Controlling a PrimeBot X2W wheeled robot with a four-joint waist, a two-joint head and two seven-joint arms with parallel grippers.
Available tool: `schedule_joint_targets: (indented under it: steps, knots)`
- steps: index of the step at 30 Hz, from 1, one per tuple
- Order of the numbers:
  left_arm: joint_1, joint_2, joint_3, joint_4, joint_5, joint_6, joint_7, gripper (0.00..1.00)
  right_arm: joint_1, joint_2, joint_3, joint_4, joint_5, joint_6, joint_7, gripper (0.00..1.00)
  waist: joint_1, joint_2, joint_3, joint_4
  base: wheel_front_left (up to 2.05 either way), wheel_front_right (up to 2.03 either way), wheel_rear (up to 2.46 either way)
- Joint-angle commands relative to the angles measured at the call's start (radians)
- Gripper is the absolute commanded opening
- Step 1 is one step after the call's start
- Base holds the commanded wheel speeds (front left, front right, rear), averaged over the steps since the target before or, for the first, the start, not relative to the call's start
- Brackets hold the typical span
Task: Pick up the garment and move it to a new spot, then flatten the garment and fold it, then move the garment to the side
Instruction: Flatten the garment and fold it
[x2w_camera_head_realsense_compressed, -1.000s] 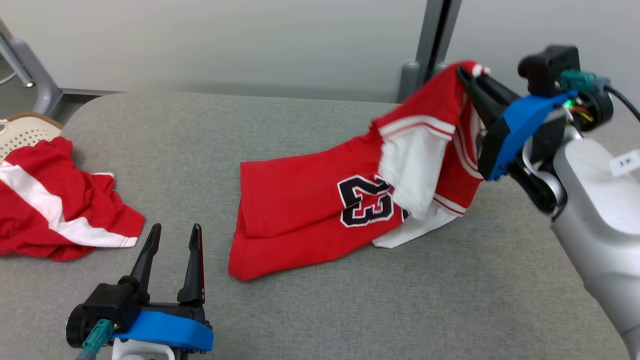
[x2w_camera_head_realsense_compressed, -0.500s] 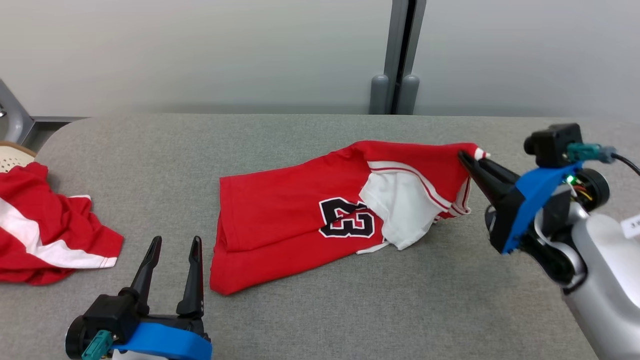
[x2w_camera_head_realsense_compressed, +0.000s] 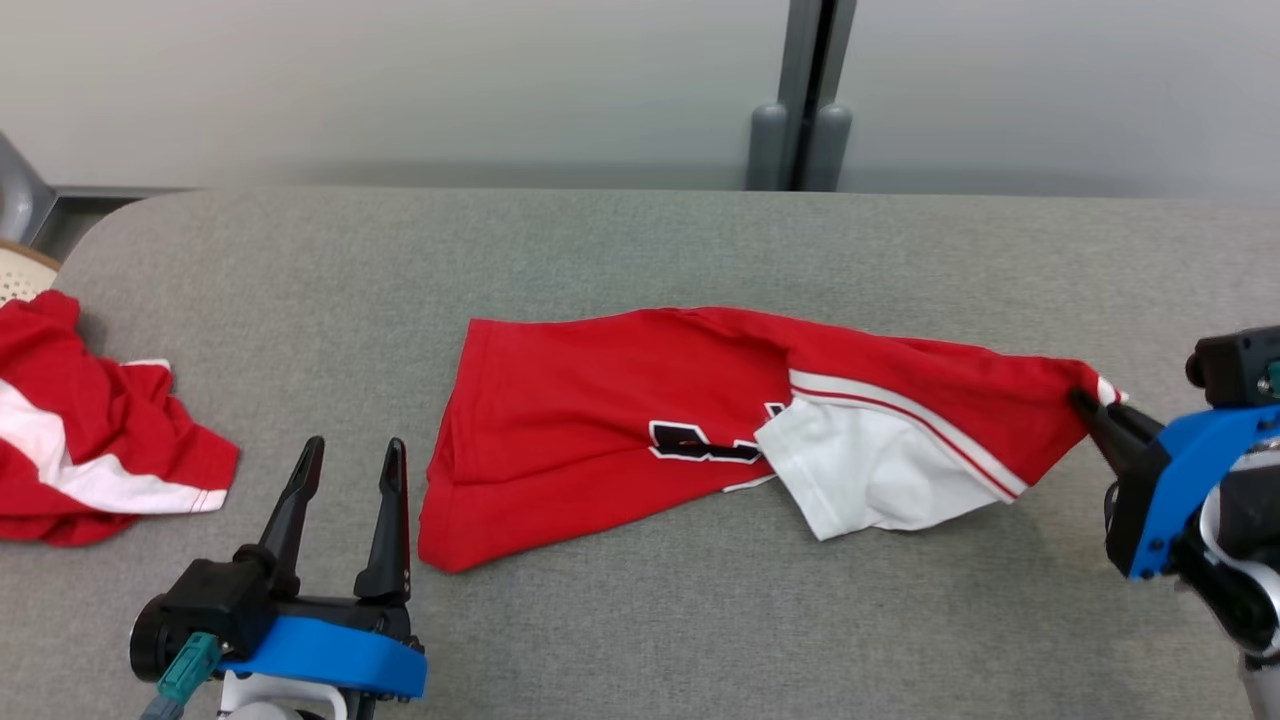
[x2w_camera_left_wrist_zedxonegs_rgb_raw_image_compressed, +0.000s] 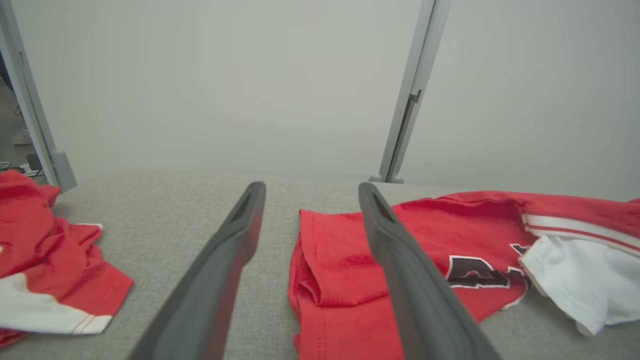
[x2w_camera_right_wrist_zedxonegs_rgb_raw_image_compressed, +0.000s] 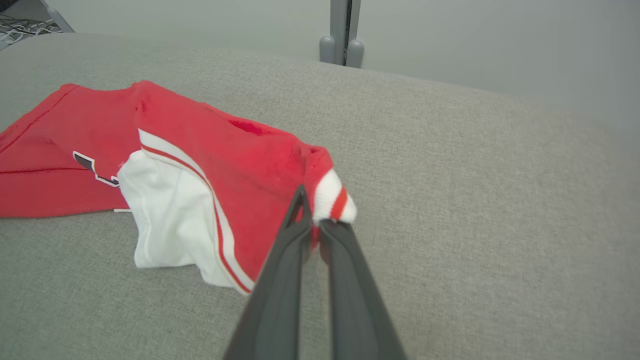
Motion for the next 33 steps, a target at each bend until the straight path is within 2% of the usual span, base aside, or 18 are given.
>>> schedule_joint_targets:
  steps: [1,10,11,13,16,19,22,27,33]
  knots:
    - [-0.016,-0.001,-0.001,0.000,0.005,-0.002,-0.002,1.00,-0.036,0.006,-0.005,0.021,-0.006,0.000,-0.011,0.00,0.0001,0.0000,0.023,0.021,0.00,0.00,0.00]
    - [-0.066,-0.010,-0.017,0.015,0.012,-0.013,-0.008,1.00,-0.281,0.028,0.043,0.317,-0.088,0.000,-0.187,0.00,0.0001,0.0000,0.088,0.090,0.00,0.00,0.00]
    - [-0.074,-0.012,-0.018,0.020,0.013,-0.016,-0.008,1.00,-0.334,0.039,0.054,0.394,-0.106,0.000,-0.227,0.00,0.0001,0.0000,0.096,0.101,0.00,0.00,0.00]
    - [-0.080,-0.014,-0.019,0.025,0.013,-0.016,-0.010,1.00,-0.374,0.048,0.076,0.462,-0.115,0.000,-0.251,1.00,0.0001,0.0000,0.099,0.109,0.00,0.00,0.00]
    - [-0.086,-0.017,-0.019,0.032,0.014,-0.017,-0.010,1.00,-0.416,0.058,0.095,0.545,-0.110,0.000,-0.263,1.00,0.0001,0.0000,0.098,0.113,0.00,0.00,0.00]
    - [-0.080,-0.018,-0.016,0.038,0.015,-0.013,-0.012,1.00,-0.415,0.067,0.092,0.613,-0.096,0.000,-0.225,1.00,0.0001,0.0000,0.085,0.107,0.00,0.00,0.00]
    - [-0.061,-0.016,-0.009,0.040,0.013,-0.008,-0.013,1.00,-0.383,0.071,0.079,0.629,-0.083,0.000,-0.183,1.00,0.0001,0.0000,0.063,0.089,0.00,0.00,0.00]
    - [-0.034,-0.012,0.004,0.038,0.008,0.001,-0.015,1.00,-0.285,0.070,0.051,0.543,-0.080,0.000,-0.145,1.00,0.0001,0.0000,0.022,0.048,0.00,0.00,0.00]
    - [0.003,-0.001,0.013,0.027,0.003,0.010,-0.016,1.00,-0.101,0.121,-0.037,0.330,-0.103,0.000,-0.096,1.00,0.0001,0.0000,-0.023,0.009,0.00,0.00,0.00]
